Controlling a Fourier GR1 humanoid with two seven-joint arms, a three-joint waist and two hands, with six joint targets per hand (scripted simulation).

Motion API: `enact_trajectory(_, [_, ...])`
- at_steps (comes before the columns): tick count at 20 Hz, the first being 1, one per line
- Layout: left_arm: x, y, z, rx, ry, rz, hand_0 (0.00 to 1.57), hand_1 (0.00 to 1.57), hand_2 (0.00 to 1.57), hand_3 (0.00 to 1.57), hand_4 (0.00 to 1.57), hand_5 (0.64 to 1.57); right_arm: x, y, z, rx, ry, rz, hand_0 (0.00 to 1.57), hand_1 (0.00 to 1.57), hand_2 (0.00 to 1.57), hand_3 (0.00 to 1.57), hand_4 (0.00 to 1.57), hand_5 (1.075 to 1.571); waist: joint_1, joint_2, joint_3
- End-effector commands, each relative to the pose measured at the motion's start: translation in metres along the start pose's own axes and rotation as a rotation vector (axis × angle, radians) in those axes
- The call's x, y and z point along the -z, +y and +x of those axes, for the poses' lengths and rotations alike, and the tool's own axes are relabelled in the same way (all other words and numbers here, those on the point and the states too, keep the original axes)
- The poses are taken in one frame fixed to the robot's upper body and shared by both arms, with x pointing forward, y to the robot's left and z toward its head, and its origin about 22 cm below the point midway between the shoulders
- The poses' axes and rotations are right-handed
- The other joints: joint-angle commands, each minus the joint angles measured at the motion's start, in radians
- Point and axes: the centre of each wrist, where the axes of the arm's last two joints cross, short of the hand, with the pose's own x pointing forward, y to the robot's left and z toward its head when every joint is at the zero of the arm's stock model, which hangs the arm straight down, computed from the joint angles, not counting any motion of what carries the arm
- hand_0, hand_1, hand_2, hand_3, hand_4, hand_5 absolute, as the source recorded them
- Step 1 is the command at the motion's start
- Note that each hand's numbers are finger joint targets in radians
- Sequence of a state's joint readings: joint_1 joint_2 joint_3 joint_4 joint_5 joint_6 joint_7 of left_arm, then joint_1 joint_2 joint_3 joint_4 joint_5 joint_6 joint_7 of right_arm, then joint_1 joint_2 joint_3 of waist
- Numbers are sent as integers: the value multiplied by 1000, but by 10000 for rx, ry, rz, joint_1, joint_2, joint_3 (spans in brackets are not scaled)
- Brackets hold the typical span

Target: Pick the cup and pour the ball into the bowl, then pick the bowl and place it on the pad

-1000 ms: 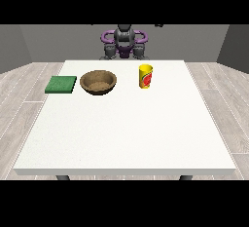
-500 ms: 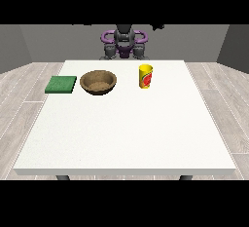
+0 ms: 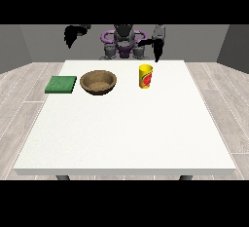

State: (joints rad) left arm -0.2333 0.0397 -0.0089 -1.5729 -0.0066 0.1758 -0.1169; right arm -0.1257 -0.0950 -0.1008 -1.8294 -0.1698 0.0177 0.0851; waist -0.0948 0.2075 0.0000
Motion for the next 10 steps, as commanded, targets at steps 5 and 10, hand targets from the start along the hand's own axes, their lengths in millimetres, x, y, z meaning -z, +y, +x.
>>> enact_trajectory(5, [3,2,-65,165,933,-74,0,0,0,0,41,1457,-2,-27,-19,39,386,123,0,0,0,0,671,1560,-225,-258,-1])
enact_trajectory(10, [-11,2,-93,245,1144,-270,0,0,0,0,108,1436,-6,-53,-33,41,507,-98,0,0,0,0,665,1559,-200,-288,0])
